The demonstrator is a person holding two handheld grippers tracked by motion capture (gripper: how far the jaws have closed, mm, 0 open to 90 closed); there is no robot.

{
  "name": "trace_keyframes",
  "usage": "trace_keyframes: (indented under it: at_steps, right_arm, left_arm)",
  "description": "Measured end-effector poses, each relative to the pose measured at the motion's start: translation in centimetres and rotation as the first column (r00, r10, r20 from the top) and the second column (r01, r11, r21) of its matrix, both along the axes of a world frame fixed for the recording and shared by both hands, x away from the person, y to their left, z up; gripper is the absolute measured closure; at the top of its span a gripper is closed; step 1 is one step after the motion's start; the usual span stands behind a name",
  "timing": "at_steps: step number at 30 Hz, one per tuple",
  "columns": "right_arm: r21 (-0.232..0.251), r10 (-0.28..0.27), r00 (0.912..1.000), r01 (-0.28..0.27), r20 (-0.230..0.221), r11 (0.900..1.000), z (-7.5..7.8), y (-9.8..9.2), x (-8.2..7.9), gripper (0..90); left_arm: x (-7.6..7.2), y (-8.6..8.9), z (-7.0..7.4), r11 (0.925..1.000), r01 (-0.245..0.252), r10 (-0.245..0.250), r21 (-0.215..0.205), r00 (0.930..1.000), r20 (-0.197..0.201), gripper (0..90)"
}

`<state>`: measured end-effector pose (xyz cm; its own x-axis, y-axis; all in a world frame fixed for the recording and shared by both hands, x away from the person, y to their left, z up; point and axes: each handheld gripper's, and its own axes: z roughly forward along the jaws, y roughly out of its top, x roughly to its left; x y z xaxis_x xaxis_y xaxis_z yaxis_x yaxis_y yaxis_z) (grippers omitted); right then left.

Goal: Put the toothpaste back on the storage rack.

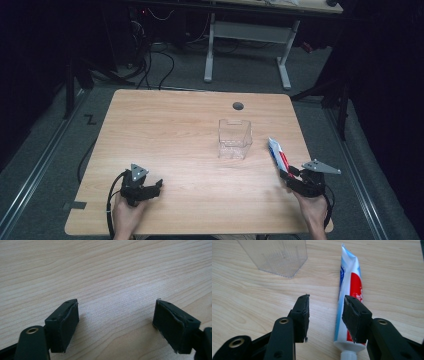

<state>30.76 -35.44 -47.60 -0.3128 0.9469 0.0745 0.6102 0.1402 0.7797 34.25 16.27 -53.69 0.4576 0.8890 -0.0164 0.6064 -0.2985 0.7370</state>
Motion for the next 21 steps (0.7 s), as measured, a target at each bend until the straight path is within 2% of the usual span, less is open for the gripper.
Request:
trace_keyframes:
  at_steps: [15, 21]
  right_arm:
    - [-0.036, -0.016, 0.9999, 0.016, 0.007, 0.999, 1.3, -0.8, 1.7, 53.5]
    - [-0.054, -0.029, 0.9996, 0.029, -0.007, 0.998, 1.6, -0.9, 2.9, 50.4]
  left_arm:
    - [0.0, 0.0, 0.0, 1.0000, 0.000, 0.000, 0.000, 1.0000, 0.000, 21.0]
    - [0.0, 0.0, 0.0, 1.0000, 0.000, 0.000, 0.000, 1.0000, 0.000, 21.1]
